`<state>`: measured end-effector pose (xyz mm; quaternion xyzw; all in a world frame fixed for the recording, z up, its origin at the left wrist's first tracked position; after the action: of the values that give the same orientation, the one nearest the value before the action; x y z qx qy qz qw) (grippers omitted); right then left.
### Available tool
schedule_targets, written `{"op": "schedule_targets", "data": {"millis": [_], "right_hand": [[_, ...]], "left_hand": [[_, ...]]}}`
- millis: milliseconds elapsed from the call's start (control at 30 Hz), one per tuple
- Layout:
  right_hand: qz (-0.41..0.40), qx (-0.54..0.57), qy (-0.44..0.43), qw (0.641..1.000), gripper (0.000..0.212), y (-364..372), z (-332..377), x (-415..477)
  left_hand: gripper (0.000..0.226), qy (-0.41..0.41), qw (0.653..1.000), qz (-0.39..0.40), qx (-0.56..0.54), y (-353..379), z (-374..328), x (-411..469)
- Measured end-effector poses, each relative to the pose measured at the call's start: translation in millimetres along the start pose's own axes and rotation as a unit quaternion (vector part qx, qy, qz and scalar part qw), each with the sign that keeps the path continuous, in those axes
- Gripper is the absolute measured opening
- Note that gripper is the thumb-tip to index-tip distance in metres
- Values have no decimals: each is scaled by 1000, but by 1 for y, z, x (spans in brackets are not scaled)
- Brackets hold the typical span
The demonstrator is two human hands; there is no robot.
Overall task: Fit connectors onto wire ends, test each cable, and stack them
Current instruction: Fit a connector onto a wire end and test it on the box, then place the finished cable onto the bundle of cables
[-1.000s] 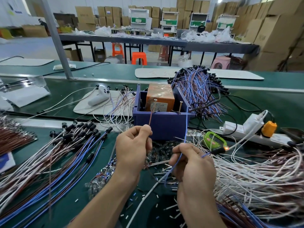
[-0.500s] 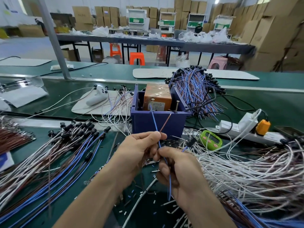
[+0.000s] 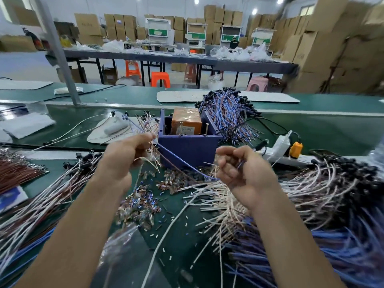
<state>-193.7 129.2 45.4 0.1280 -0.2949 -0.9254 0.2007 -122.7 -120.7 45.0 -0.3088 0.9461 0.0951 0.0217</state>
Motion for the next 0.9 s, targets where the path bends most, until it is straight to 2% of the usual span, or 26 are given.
{"op": "schedule_targets", "data": {"millis": [67,133,200,267,367,467,500,533,633,667,733,767,900], "right_hand": [[-3,-51,-13,999,45,-6,17,-16],[-33,-167,-37,985,47,-25,36,-34],[-111,-339,-77,931,56,-53,60,-52],[-185,-481,-104,851,64,-81,86,-70],[-242,-566,-89,783,59,-118,116,-95],[-257,-618,-35,742,55,-147,136,-120],[-259,-650,-21,714,52,-152,142,-127],[-258,-696,-4,670,49,-157,148,-134],[-265,-836,27,480,36,-163,163,-144],[-271,-856,26,440,32,-166,166,-145],[-327,-838,31,436,39,-180,169,-152],[-369,-811,25,454,43,-188,169,-157],[-458,-793,-25,401,57,-196,172,-172]], "left_hand": [[12,-16,998,28,62,12,2,-10],[10,-23,992,58,113,30,5,-25],[9,-29,983,103,147,52,10,-43],[9,-36,971,160,173,77,17,-64],[10,-46,943,236,229,115,34,-92],[13,-35,905,308,292,152,50,-118],[14,-30,893,325,309,163,56,-125],[14,-27,887,336,316,173,61,-132],[18,-31,883,339,322,194,73,-144],[22,-29,879,338,336,199,77,-147],[35,-17,862,336,378,204,84,-149],[43,-4,850,336,405,205,86,-150],[65,79,791,297,529,195,77,-145]]}}
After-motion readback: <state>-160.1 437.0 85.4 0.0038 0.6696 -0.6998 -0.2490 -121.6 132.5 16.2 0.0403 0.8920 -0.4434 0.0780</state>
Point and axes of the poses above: each hand's wrist, its own x-axis towards the middle knuckle, its own y-axis out of the palm, z = x × y, the point moved 7 cm from there along x, towards the middle knuckle, and after that the axes turned 1 degree about -x, right-handed, at the moved point
